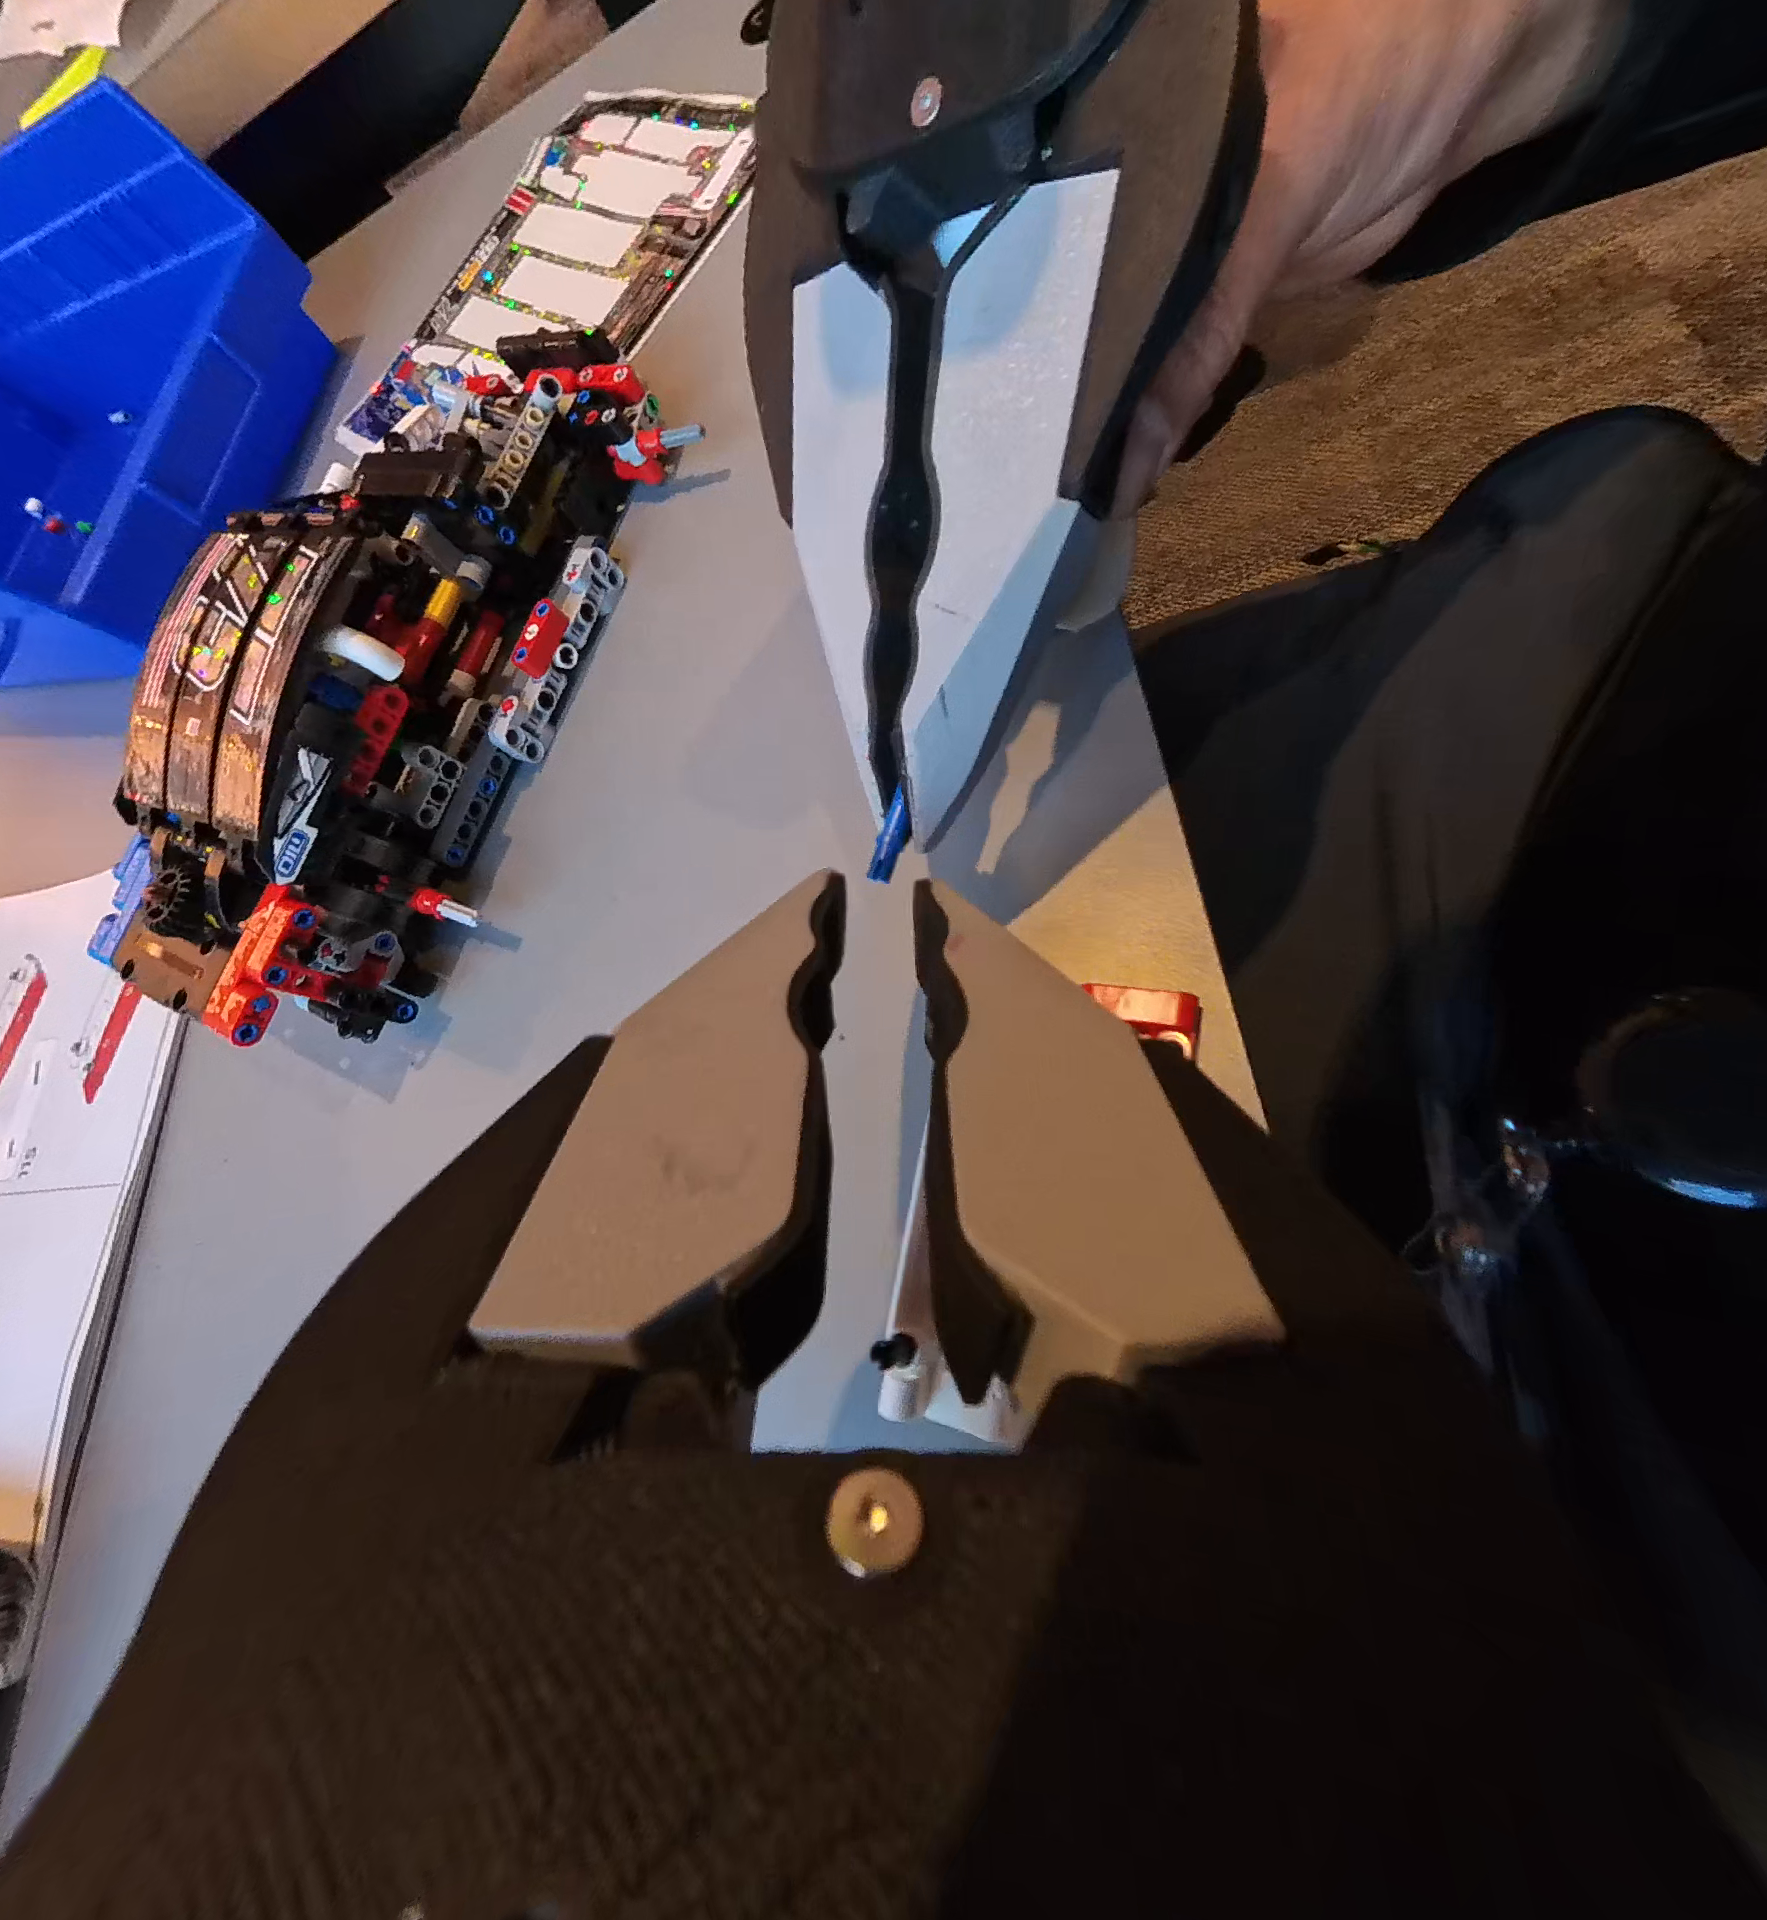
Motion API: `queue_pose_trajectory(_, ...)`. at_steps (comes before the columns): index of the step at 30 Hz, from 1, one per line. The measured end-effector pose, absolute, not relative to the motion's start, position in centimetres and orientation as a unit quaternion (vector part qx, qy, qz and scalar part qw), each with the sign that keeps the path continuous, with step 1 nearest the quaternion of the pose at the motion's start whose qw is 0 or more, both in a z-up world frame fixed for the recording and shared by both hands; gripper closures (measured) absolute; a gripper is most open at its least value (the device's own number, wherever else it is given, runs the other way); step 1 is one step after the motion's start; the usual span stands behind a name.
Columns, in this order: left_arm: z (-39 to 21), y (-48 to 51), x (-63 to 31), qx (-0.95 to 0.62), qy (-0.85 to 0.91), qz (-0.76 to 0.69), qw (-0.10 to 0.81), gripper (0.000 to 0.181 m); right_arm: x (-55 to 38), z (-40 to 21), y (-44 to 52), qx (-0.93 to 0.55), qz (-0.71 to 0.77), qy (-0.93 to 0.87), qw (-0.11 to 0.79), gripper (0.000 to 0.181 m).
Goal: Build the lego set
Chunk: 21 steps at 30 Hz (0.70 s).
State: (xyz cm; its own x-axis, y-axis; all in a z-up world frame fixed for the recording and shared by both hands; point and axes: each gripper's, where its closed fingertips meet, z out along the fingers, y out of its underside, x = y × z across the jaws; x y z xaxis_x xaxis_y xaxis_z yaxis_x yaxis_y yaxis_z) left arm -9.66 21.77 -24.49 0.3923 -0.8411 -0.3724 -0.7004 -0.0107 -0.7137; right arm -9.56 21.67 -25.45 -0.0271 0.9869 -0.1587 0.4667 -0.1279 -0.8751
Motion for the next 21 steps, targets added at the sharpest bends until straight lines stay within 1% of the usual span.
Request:
queue_pose_trajectory(5,-24.73,21.37,-9.48,-0.702,0.552,-0.096,0.439,0.172,-9.60,-25.38,21.00,-0.608,0.424,-0.596,0.307,0.179)
queue_pose_trajectory(8,-24.72,21.11,-9.34,-0.701,0.552,-0.110,0.438,0.178,-9.65,-25.24,20.74,-0.602,0.427,-0.600,0.308,0.179)
queue_pose_trajectory(21,-24.71,21.01,-9.29,-0.701,0.551,-0.118,0.437,0.179,-9.62,-25.17,20.63,-0.599,0.426,-0.603,0.310,0.179)
